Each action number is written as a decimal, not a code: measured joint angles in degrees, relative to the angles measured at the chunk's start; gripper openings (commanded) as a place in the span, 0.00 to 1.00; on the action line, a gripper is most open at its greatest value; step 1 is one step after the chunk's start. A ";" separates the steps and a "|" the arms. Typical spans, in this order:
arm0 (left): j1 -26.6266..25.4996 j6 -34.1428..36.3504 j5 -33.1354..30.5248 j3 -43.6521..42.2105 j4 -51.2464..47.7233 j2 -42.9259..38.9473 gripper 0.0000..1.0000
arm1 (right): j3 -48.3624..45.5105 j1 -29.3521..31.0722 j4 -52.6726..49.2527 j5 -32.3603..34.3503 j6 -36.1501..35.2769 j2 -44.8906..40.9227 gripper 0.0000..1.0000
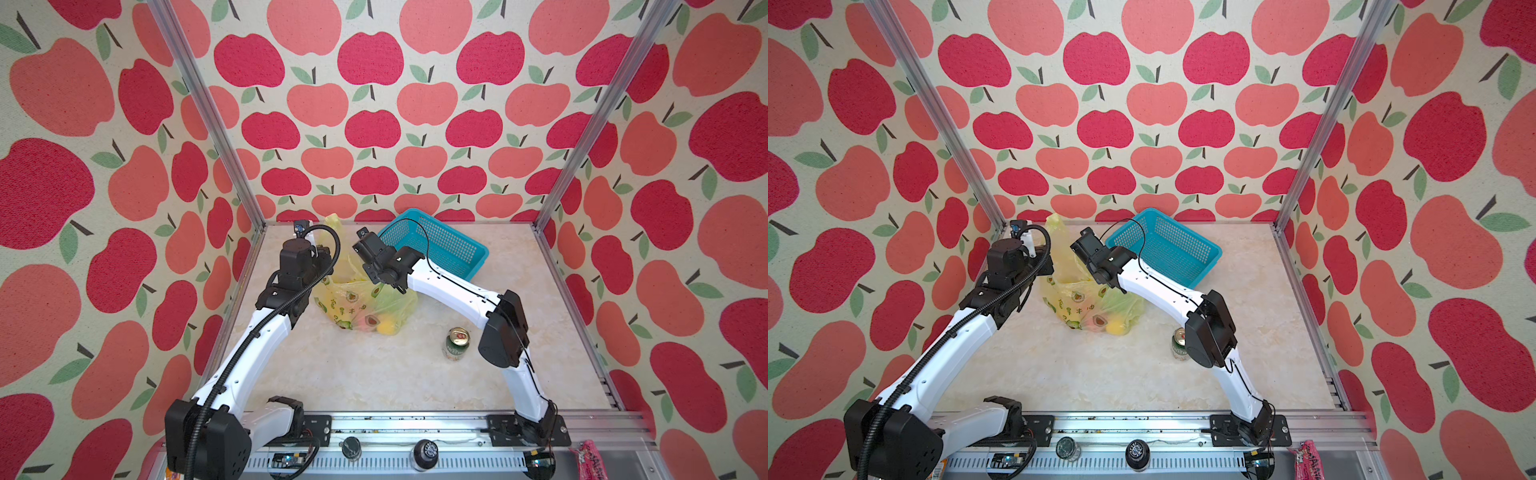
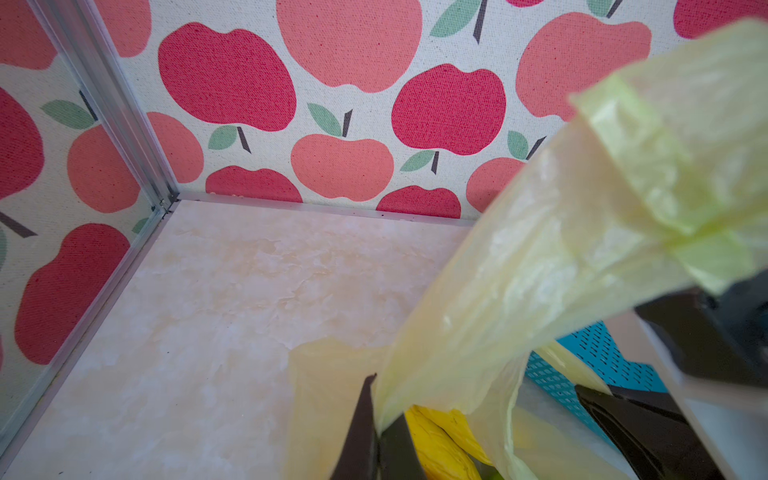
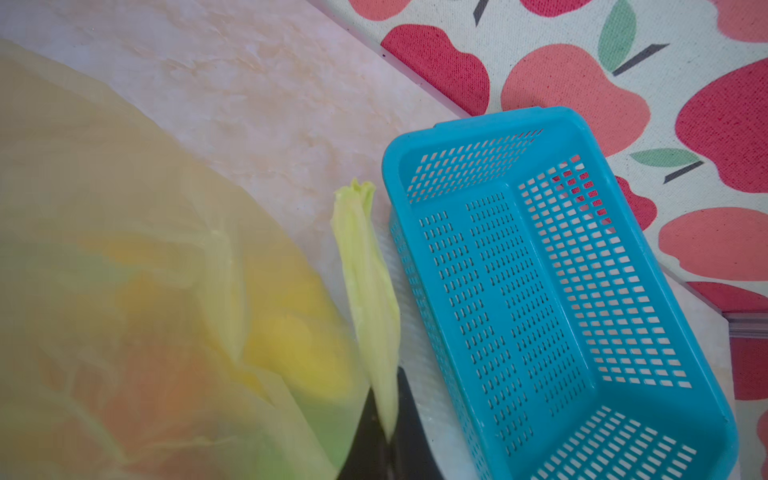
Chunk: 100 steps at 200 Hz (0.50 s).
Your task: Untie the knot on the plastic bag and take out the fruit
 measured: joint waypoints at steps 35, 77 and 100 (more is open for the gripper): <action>4.00 -3.69 0.63 0.04 -1.20 1.55 0.00 | -8.50 1.22 8.66 -4.42 -0.46 -10.27 0.00; 10.75 -8.81 2.71 3.69 -7.63 2.69 0.00 | -15.10 2.01 22.80 -11.21 -1.14 -21.24 0.00; 13.73 -10.36 4.50 11.17 -12.72 3.10 0.00 | -17.77 2.01 30.40 -13.57 -1.75 -23.71 0.00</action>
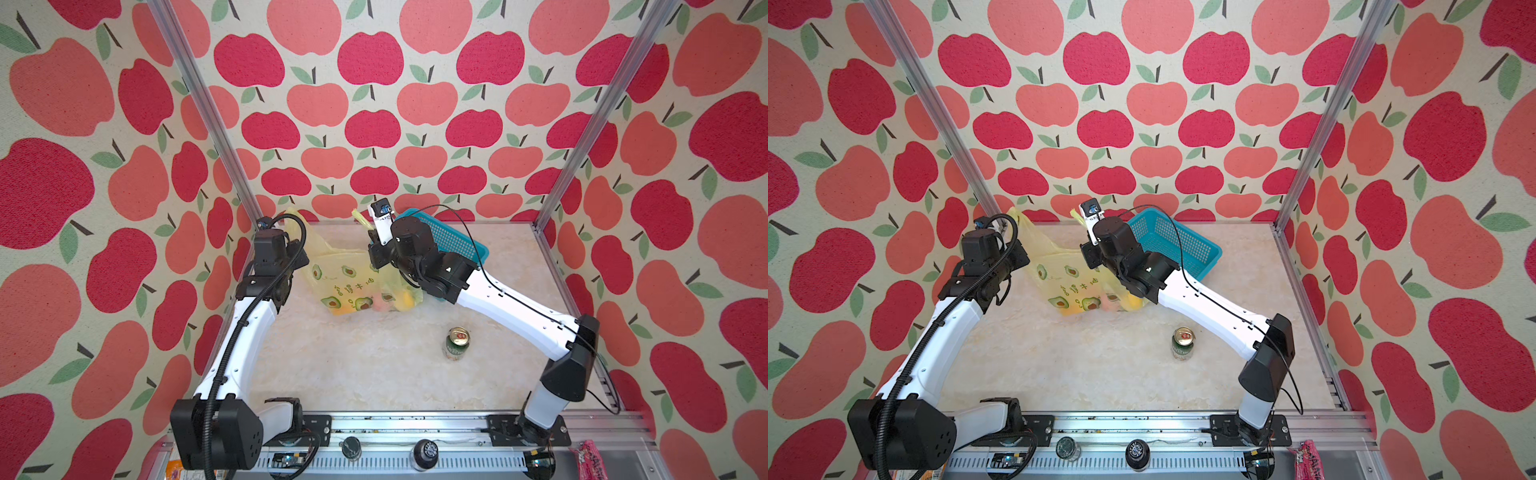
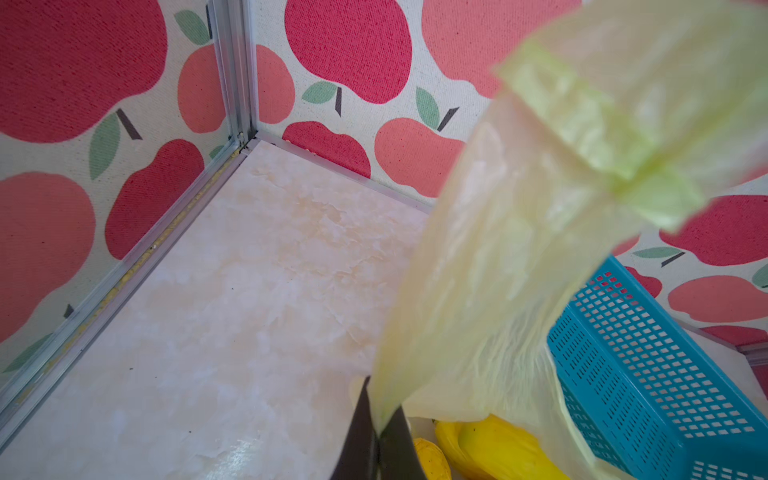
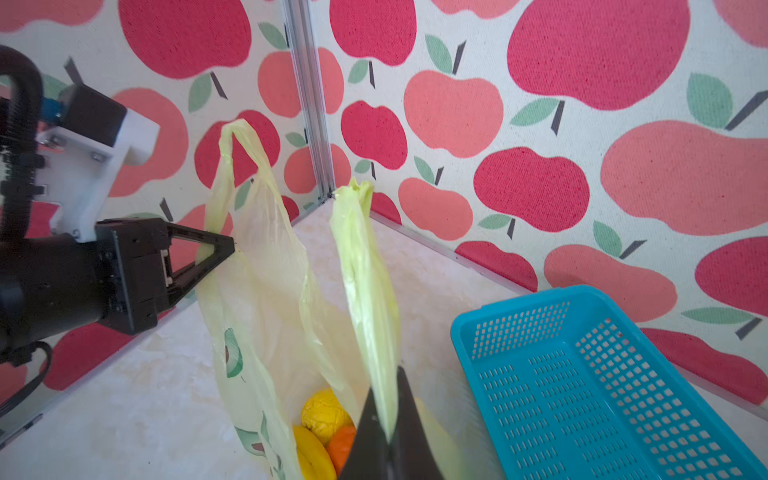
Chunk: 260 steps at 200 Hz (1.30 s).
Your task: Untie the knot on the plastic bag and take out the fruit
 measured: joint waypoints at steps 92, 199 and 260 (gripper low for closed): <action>12.98 -3.67 7.76 20.33 -8.96 2.08 0.00 | 10.88 -1.66 10.12 -11.78 -3.69 7.37 0.00; 12.09 -13.62 10.14 -29.53 -7.45 -34.67 0.00 | -32.00 1.36 27.41 -11.28 -1.14 -5.42 0.00; 11.28 -11.74 9.22 -28.17 -14.88 -39.76 0.76 | -45.53 6.73 27.54 2.29 6.38 -21.75 0.42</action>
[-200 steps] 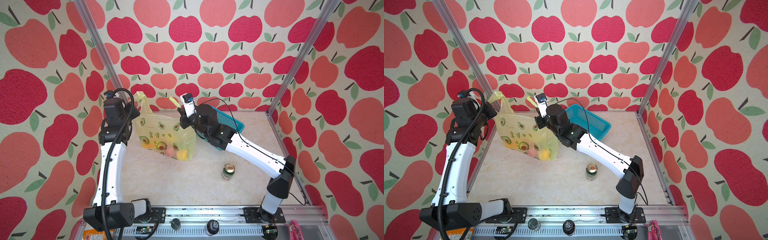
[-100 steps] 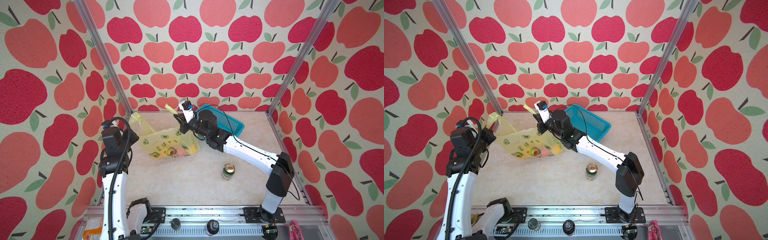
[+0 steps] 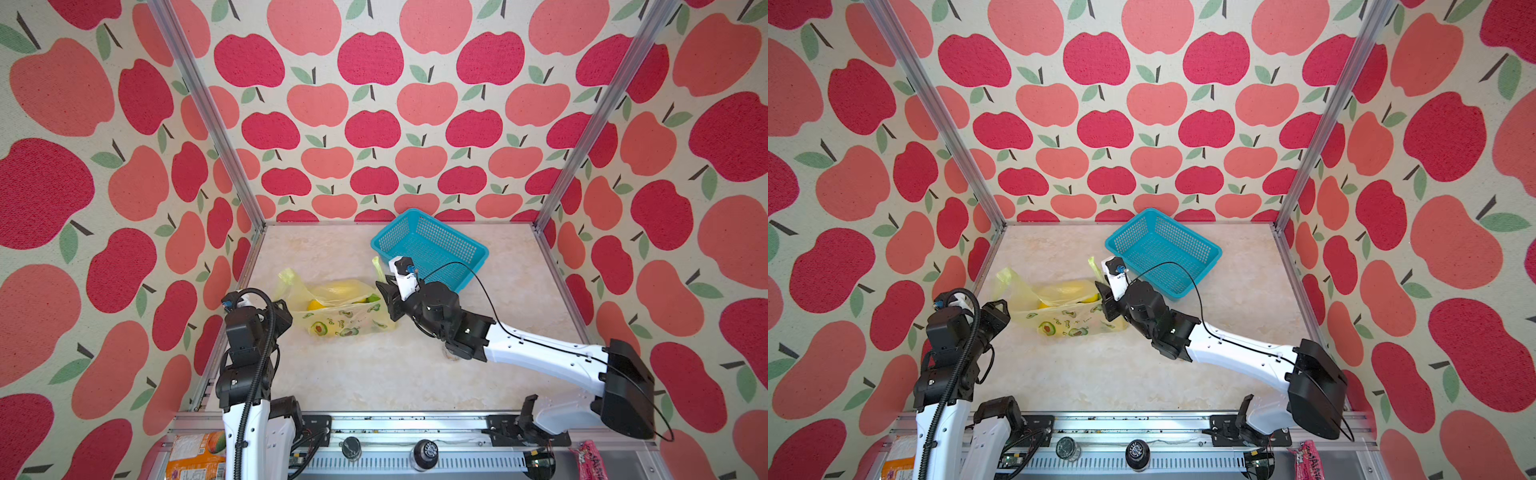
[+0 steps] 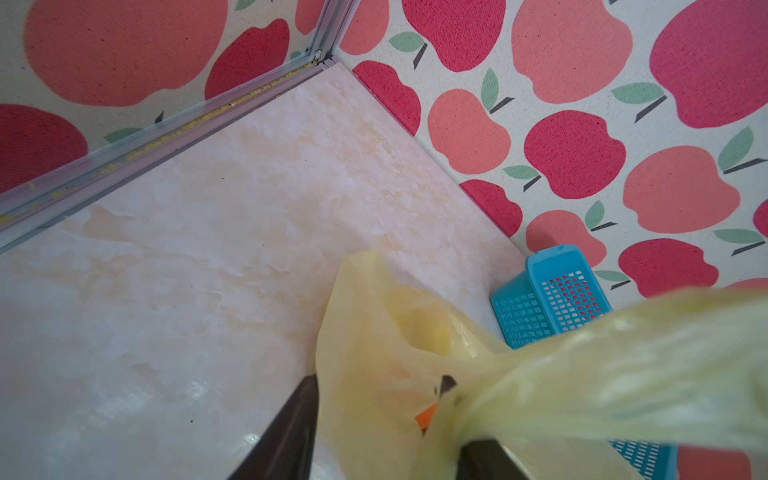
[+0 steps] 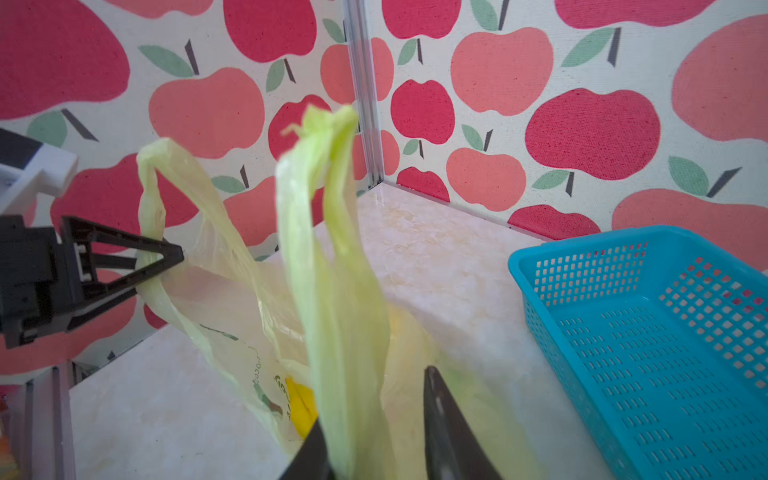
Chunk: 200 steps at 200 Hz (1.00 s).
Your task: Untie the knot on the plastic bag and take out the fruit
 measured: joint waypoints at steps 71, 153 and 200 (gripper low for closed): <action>-8.09 5.31 -8.31 30.14 -11.69 4.15 0.89 | -0.61 2.16 -12.79 6.49 4.52 -8.17 0.84; -19.10 11.28 -7.15 44.22 -16.11 24.06 0.89 | 14.10 4.59 -23.39 2.14 1.07 -1.81 0.96; -37.09 19.67 -14.49 43.65 -15.96 32.46 0.91 | 21.77 4.52 -26.69 3.28 -1.68 7.52 0.30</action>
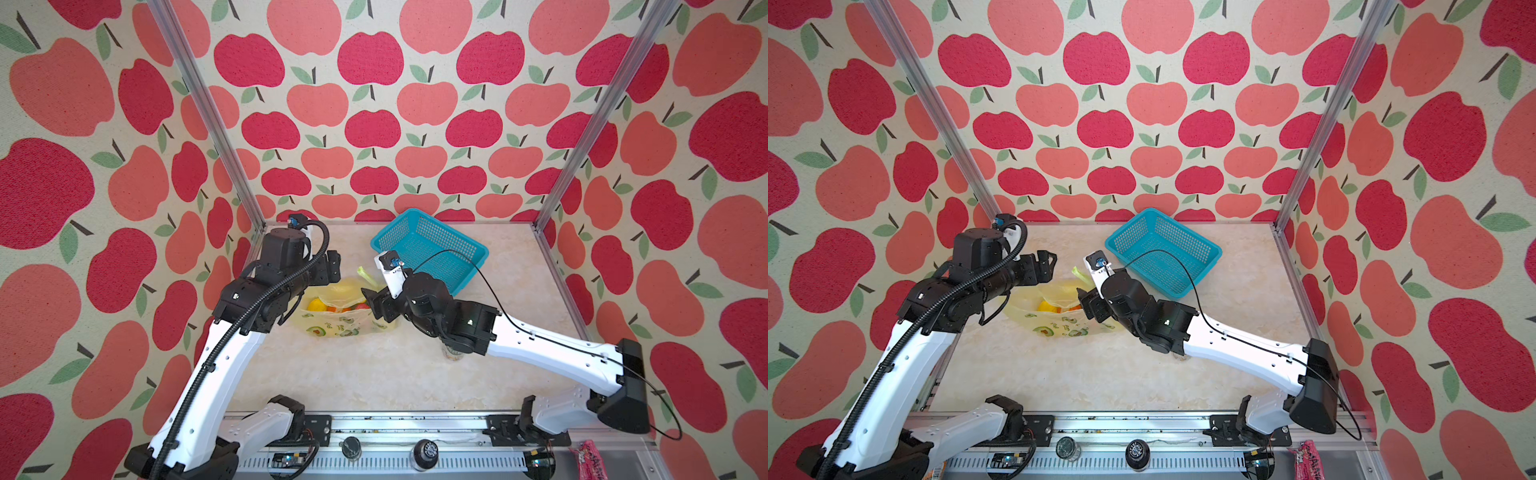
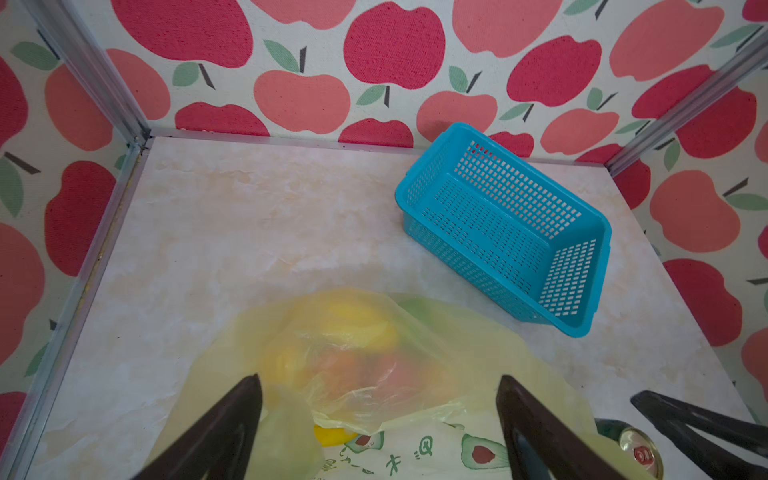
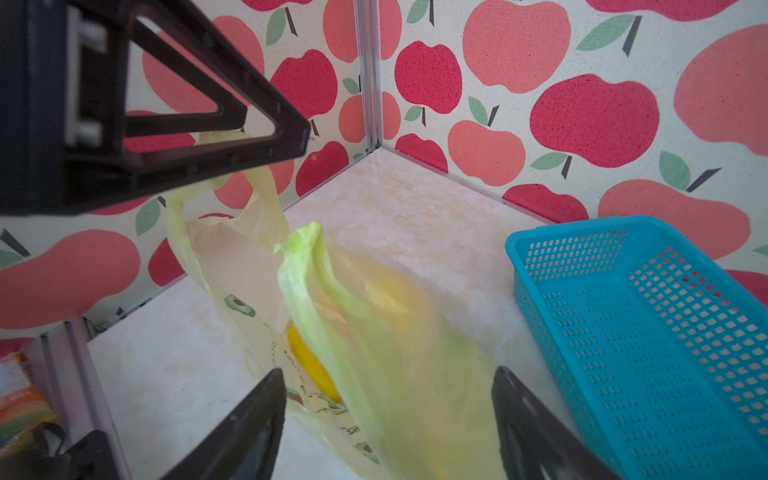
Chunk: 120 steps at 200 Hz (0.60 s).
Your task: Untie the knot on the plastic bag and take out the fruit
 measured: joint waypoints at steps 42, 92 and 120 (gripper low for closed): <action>-3.98 9.20 -2.60 -8.39 7.78 -6.21 0.85 | -4.79 0.00 1.40 4.26 0.26 -1.88 0.00; -9.16 21.79 -3.28 -21.44 23.47 -17.20 0.85 | -18.23 0.00 7.10 5.25 2.97 -12.50 0.00; -12.02 28.98 -1.81 -19.69 27.65 -13.79 0.85 | -19.98 0.02 9.53 4.74 4.61 -13.27 0.00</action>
